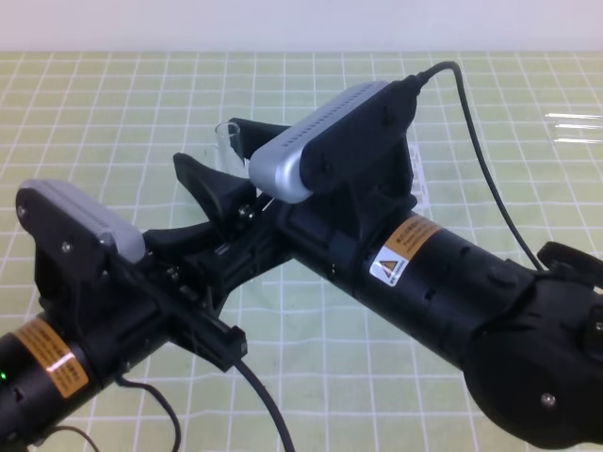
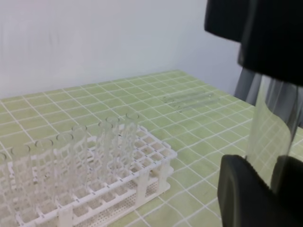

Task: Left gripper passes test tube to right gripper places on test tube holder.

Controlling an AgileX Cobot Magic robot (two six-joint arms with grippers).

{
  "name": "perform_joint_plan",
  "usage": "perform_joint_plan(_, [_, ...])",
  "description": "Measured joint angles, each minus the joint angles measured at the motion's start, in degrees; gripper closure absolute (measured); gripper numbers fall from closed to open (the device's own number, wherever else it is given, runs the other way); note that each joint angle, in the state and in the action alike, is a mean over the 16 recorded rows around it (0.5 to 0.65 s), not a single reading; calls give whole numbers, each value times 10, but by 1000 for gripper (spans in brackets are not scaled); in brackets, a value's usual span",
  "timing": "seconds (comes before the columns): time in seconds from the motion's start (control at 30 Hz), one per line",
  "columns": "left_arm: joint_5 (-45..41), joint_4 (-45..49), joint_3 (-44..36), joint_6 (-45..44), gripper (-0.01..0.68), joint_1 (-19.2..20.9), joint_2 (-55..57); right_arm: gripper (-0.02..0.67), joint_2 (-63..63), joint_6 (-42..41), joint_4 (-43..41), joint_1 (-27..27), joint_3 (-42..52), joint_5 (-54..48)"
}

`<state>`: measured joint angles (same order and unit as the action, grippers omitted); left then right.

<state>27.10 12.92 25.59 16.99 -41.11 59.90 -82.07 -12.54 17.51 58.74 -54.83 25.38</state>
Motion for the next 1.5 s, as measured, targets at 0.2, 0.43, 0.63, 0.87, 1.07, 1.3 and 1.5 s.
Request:
perform_joint_plan(0.2, [1, 0, 0, 0, 640, 0, 0, 407, 0, -1, 1, 0, 0, 5])
perform_joint_plan(0.43, [4, 0, 0, 0, 628, 0, 0, 525, 0, -2, 1, 0, 0, 11])
perform_joint_plan(0.63, [6, -2, 0, 0, 622, 0, 0, 557, 0, -4, 1, 0, 0, 16])
perform_joint_plan(0.87, [7, -5, 0, 0, 610, 0, 0, 558, 0, -4, 1, 0, 0, 18])
perform_joint_plan(1.07, [9, -7, 0, 1, 525, 0, 0, 558, 0, -4, 1, 0, 0, 20])
perform_joint_plan(1.3, [8, -7, 0, 3, 380, 0, 0, 558, 0, -8, 3, 0, 0, 22])
perform_joint_plan(1.5, [3, -8, 0, 6, 308, 0, -1, 558, 0, -34, 25, -2, 0, 24])
